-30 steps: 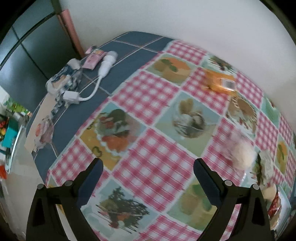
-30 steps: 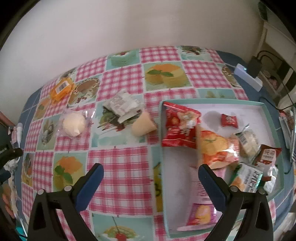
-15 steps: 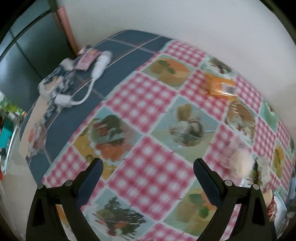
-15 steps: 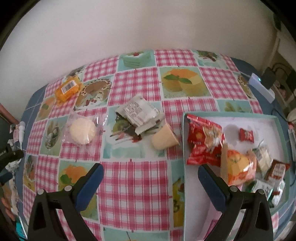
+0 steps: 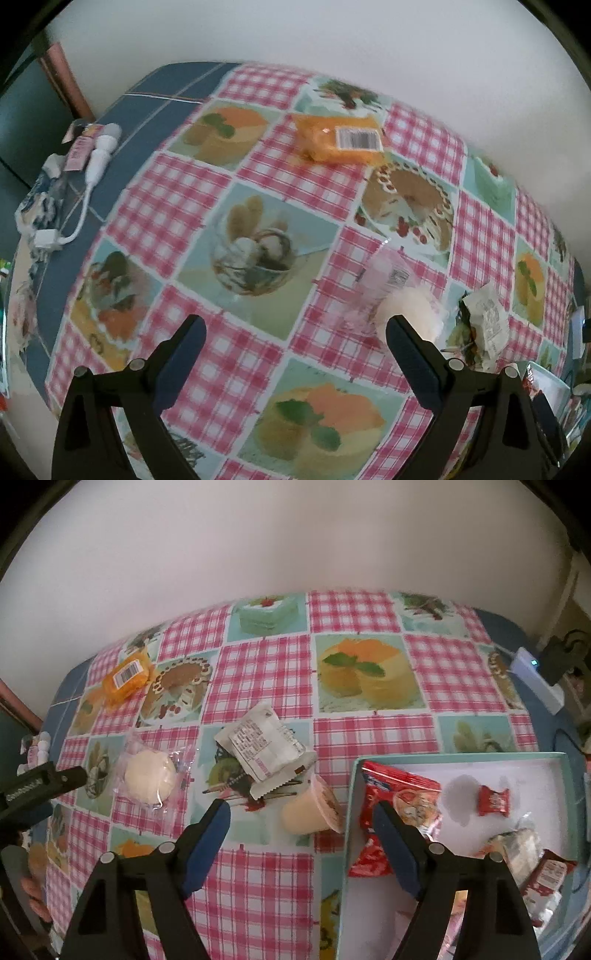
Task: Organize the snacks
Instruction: 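Withdraw both open grippers from the tray toward the remaining snacks, then grasp the round bun in clear wrap with the left gripper while the right grasps the cup cake, then carry the bun with the left gripper while the right carries the cup cake over the tray, then open the left gripper to drop the bun while the right releases the cup cake into the tray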
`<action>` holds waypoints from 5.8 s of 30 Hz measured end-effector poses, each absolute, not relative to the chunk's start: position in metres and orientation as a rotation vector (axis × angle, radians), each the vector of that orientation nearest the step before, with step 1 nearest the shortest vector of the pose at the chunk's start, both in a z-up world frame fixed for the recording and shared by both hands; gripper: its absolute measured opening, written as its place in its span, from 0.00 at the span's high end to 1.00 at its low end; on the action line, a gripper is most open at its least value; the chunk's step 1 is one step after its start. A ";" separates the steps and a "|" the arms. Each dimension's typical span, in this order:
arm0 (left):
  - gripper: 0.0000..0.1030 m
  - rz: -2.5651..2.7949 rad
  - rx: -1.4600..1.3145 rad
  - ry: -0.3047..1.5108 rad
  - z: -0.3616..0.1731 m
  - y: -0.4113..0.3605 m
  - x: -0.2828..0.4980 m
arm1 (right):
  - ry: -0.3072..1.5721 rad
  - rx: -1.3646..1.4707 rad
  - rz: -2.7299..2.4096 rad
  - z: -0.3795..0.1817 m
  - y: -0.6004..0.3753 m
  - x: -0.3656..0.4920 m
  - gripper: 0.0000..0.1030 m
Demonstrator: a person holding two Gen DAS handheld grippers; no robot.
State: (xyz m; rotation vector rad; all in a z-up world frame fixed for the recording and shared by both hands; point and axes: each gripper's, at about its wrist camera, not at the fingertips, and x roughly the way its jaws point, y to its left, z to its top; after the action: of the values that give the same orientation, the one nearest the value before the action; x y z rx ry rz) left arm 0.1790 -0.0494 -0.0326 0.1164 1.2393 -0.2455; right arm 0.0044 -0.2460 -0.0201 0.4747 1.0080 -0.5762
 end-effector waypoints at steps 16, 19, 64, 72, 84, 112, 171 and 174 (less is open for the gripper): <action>0.05 -0.413 0.232 1.233 -0.062 -0.107 0.170 | 1.016 0.495 -0.517 -0.040 -0.254 0.016 0.42; 0.05 -0.442 0.227 1.245 -0.068 -0.111 0.170 | 1.033 0.503 -0.524 -0.046 -0.256 0.016 0.44; 0.28 -0.473 0.360 1.213 -0.078 -0.138 0.155 | 1.172 0.147 -0.547 -0.061 -0.221 0.033 0.60; 0.29 -0.458 0.342 1.199 -0.051 -0.131 0.147 | 1.159 0.136 -0.558 -0.046 -0.215 0.030 0.60; 0.29 -0.437 0.328 1.117 0.000 -0.106 0.122 | 1.097 0.157 -0.569 -0.004 -0.194 0.000 0.60; 0.28 -0.497 0.256 0.965 0.076 -0.084 0.059 | 0.994 0.415 -0.760 0.039 -0.220 -0.106 0.61; 0.27 -0.853 0.706 0.998 0.010 -0.235 -0.122 | 0.940 0.798 -0.968 0.011 -0.335 -0.225 0.60; 0.17 -0.853 0.699 0.998 0.011 -0.234 -0.121 | 0.944 0.799 -0.967 0.010 -0.335 -0.225 0.60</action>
State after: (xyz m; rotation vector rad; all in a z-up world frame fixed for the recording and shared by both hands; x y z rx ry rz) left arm -0.1208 -0.2343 0.0106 0.6988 0.9983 -0.8531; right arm -0.2247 -0.3349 0.0096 0.7990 0.9439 -0.9672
